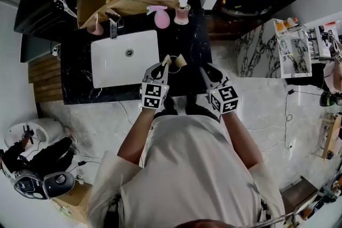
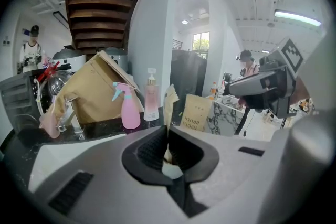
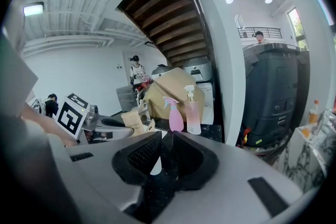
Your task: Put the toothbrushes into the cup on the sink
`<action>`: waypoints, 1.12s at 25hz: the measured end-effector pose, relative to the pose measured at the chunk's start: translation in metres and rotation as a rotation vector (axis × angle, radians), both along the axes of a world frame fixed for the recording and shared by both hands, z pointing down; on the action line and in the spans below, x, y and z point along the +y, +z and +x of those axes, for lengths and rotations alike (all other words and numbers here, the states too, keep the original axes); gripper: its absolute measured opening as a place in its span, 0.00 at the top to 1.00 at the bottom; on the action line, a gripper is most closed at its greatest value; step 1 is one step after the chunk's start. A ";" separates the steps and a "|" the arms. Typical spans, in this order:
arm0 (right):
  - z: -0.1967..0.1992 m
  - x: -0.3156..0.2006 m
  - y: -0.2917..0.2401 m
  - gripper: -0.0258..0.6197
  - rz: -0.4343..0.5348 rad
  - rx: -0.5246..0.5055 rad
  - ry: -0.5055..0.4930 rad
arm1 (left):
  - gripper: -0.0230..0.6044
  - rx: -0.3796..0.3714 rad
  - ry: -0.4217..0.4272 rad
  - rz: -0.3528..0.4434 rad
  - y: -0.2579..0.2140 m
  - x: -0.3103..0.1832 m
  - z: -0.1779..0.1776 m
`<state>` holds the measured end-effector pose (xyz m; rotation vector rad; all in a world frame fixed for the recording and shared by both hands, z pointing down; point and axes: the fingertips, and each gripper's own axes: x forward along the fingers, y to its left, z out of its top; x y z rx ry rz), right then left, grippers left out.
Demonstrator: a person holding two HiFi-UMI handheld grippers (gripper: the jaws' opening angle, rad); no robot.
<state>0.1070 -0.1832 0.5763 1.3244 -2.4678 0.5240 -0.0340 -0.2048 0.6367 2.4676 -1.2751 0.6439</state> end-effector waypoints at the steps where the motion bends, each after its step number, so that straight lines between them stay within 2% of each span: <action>1: 0.000 0.000 0.000 0.83 -0.001 0.000 0.001 | 0.94 -0.012 0.006 -0.002 0.003 0.001 0.001; 5: 0.000 0.003 0.003 0.83 -0.006 0.004 0.004 | 0.92 -0.028 0.004 -0.007 0.010 0.003 0.001; 8: 0.002 0.004 0.003 0.83 -0.009 0.006 0.005 | 0.80 -0.027 0.000 -0.017 0.014 0.004 0.002; 13: 0.001 0.007 0.006 0.83 -0.015 0.011 0.002 | 0.73 -0.006 0.008 -0.029 0.019 0.005 0.003; 20: -0.001 0.012 0.004 0.83 -0.009 0.013 -0.004 | 0.72 0.007 0.006 -0.040 0.020 0.011 0.003; 28: -0.002 0.016 -0.004 0.83 0.014 0.010 -0.019 | 0.72 0.013 -0.009 -0.001 0.001 0.016 0.001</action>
